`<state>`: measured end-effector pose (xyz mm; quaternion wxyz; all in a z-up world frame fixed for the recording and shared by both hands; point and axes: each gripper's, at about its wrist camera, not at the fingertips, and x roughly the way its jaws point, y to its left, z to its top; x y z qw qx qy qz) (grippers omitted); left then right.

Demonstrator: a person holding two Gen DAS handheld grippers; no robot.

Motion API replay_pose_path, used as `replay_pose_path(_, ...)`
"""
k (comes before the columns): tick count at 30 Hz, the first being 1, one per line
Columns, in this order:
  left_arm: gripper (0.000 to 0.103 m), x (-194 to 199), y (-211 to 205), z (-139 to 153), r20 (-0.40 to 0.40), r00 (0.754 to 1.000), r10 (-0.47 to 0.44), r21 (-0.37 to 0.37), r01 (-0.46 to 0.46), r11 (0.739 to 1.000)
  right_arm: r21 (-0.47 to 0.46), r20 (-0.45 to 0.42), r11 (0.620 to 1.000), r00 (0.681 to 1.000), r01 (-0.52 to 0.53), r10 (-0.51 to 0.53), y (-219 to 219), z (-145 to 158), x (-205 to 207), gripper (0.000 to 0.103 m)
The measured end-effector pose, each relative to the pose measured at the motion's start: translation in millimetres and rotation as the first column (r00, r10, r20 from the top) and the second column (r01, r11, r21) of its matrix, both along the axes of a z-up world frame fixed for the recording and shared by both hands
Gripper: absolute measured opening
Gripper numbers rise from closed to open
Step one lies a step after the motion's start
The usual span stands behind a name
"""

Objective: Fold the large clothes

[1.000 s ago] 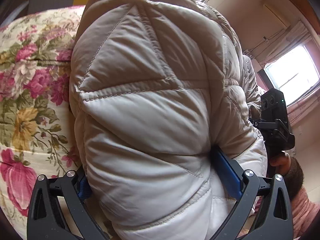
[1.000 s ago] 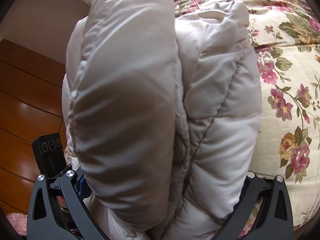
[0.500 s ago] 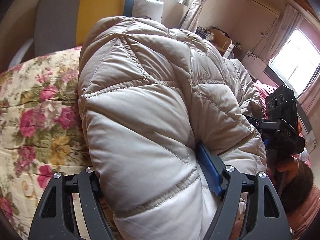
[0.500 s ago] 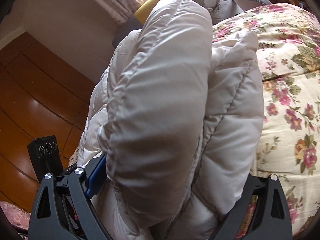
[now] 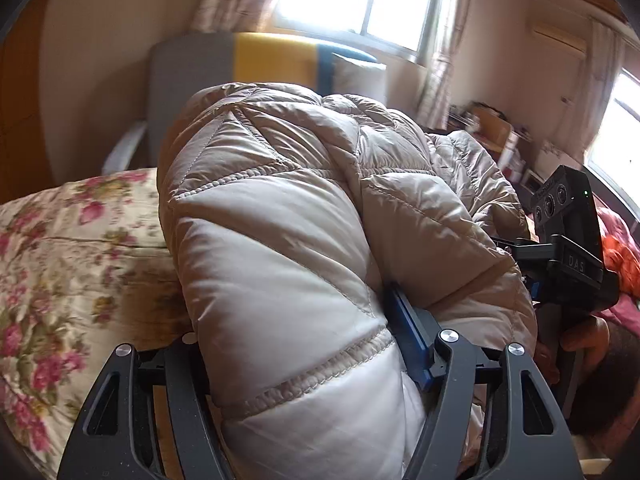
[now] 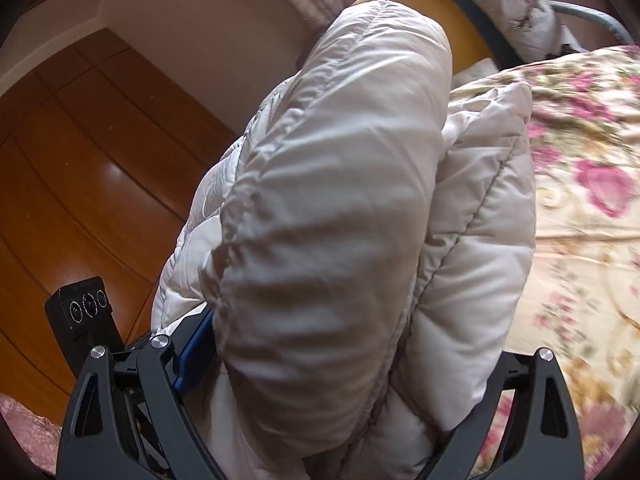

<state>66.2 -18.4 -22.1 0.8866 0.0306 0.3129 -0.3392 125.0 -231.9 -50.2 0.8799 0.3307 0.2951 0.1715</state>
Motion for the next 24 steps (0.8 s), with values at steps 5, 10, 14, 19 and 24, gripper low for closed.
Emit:
replay_pose_path(5, 0.066, 25.2, 39.2, 4.5, 0.031, 0.99, 0.135, -0.026, -0.135, 0.991, -0.042, 0.05, 0.993, 0.993, -0.107, 0.109, 43.3, 5.6, 65.5, 0.09)
replay_pose_path(10, 0.066, 67.7, 71.9, 3.3, 0.071, 0.962, 0.265, -0.016, -0.265, 0.964, -0.074, 0.072, 0.981, 0.98, -0.179, 0.184, 86.9, 1.8, 135.1, 0.09)
replay_pose_path(14, 0.069, 109.2, 92.4, -17.0, 0.025, 0.942, 0.336, -0.006, -0.336, 0.942, -0.149, 0.049, 0.976, 0.985, -0.157, 0.166, 110.2, -12.4, 177.0, 0.09)
replay_pose_path(19, 0.092, 125.1, 118.1, -54.2, -0.092, 0.918, 0.387, -0.09, -0.394, 0.915, -0.076, -0.031, 0.996, 0.998, -0.048, 0.046, 83.4, -60.8, 193.7, 0.101)
replay_pose_path(24, 0.095, 98.7, 120.7, -51.2, -0.008, 0.915, 0.404, -0.123, -0.402, 0.908, -0.175, -0.014, 0.984, 0.999, 0.039, -0.042, 69.0, -37.7, 150.0, 0.101)
